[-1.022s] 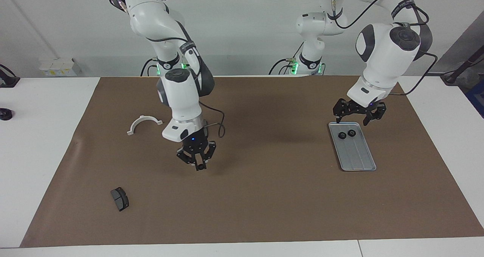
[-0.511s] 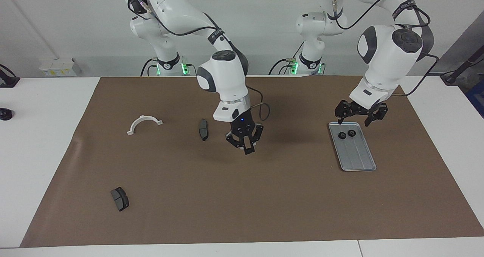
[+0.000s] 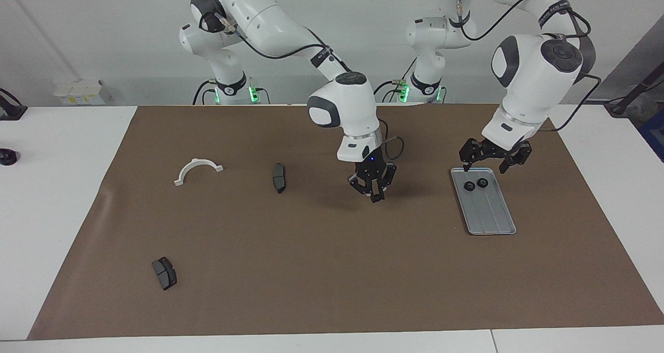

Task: Pick bearing gear from pile to tray

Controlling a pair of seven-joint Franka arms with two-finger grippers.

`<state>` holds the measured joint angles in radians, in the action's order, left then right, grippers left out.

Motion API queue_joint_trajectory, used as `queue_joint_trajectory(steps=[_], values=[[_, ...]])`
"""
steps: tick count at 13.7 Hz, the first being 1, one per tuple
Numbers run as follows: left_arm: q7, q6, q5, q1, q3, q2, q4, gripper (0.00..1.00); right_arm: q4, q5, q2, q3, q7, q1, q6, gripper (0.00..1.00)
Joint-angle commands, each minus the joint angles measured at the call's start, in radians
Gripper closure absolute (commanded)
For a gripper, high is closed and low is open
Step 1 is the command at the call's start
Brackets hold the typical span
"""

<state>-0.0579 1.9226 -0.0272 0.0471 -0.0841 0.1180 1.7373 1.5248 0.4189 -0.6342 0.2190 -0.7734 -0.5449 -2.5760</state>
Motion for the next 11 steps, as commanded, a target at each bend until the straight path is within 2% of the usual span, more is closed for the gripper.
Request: queue_joint_trajectory(steps=[1, 4, 6, 8, 11], values=[[-0.03, 0.065, -0.016, 0.008, 0.006, 0.0, 0.04, 0.0, -0.028, 0.026, -0.009, -0.004, -0.082, -0.023, 0.002, 0.16], [-0.058, 0.136, -0.016, 0.026, 0.003, 0.012, 0.07, 0.0, -0.026, 0.026, 0.013, -0.007, -0.089, -0.001, 0.036, 0.13], [-0.124, 0.307, -0.014, 0.075, 0.004, 0.014, 0.167, 0.0, -0.017, 0.024, 0.062, -0.006, -0.075, 0.052, 0.089, 0.13], [-0.166, 0.367, -0.013, 0.115, 0.006, 0.061, 0.18, 0.0, -0.012, 0.012, 0.108, -0.003, -0.049, 0.092, 0.137, 0.13], [-0.385, 0.42, 0.009, 0.232, 0.009, 0.129, 0.179, 0.0, -0.005, 0.011, 0.148, 0.002, -0.03, 0.157, 0.204, 0.13]])
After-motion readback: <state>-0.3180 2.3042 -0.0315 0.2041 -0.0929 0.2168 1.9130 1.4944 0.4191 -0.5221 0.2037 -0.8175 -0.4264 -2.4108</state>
